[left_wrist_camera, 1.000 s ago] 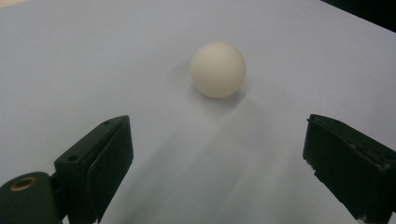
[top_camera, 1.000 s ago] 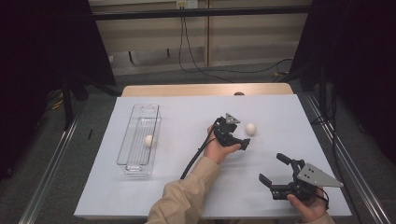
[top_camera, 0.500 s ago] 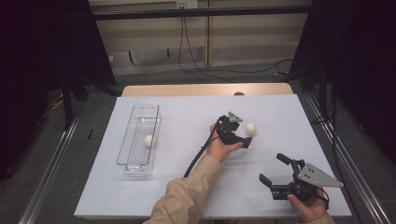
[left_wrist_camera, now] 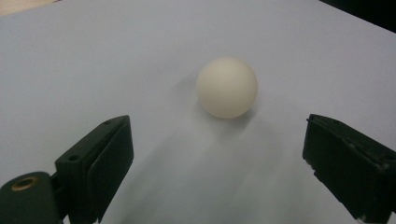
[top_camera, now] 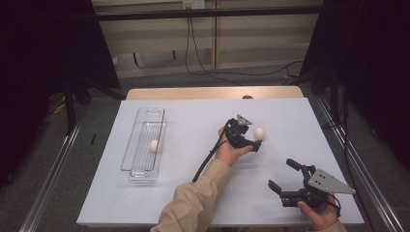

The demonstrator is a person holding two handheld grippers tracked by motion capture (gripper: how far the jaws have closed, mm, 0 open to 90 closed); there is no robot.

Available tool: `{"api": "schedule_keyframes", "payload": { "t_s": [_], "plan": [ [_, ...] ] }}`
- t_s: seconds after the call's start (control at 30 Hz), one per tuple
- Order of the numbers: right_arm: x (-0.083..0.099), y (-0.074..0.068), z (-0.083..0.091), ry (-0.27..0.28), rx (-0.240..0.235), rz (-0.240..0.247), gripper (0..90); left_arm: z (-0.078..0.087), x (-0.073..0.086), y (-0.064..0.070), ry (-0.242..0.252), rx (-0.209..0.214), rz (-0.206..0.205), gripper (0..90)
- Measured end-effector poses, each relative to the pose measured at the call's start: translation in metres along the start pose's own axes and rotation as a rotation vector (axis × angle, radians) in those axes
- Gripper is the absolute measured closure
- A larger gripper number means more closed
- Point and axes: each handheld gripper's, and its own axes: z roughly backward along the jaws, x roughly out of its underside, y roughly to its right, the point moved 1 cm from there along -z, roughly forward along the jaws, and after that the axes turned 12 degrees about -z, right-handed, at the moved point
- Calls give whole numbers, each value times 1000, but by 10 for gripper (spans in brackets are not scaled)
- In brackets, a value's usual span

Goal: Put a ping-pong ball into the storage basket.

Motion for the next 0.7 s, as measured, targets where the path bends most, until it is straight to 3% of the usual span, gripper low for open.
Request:
{"api": "schedule_keyframes", "payload": {
  "t_s": [0.7],
  "plan": [
    [0, 0, 0, -1, -2, 3, 42, -5, -6, -2, 5, -3, 2, 92]
  ]
}}
